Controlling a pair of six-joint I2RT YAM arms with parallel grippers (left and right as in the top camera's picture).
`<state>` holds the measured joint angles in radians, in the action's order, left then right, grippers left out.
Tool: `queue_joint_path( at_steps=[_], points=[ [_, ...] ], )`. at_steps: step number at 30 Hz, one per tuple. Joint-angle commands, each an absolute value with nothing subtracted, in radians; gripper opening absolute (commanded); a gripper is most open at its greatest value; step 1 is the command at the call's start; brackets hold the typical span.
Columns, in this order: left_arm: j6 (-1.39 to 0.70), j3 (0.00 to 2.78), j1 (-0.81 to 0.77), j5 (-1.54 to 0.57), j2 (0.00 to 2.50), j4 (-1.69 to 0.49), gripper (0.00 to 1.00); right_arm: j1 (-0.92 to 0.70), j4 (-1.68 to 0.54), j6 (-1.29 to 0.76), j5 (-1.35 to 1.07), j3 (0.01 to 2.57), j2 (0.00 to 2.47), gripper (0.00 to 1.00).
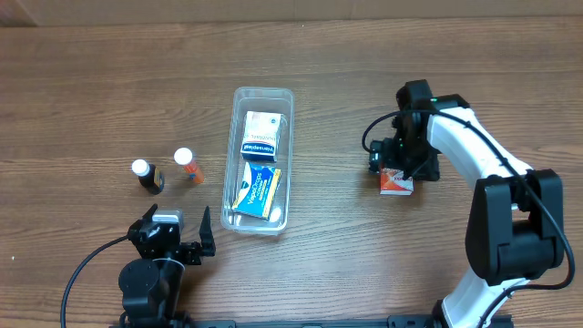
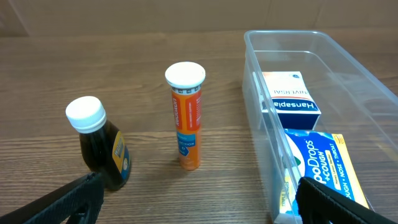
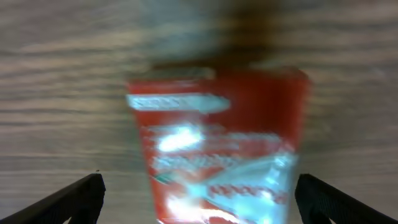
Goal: Pack container
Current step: 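Move the right gripper to the red Panadol box and grasp it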
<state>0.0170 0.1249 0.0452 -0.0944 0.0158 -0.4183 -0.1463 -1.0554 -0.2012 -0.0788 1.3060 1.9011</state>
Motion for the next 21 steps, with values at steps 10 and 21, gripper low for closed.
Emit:
queue_joint_path(
  at_steps=[10,21],
  points=[
    [0.0,0.121,0.039,-0.103,0.006,-0.413,1.0,-0.145,-0.941,-0.366,-0.02,1.23,1.876,0.89],
    [0.0,0.121,0.039,-0.103,0.006,-0.413,1.0,-0.233,-1.135,-0.42,-0.14,1.545,1.827,0.66]
  ],
)
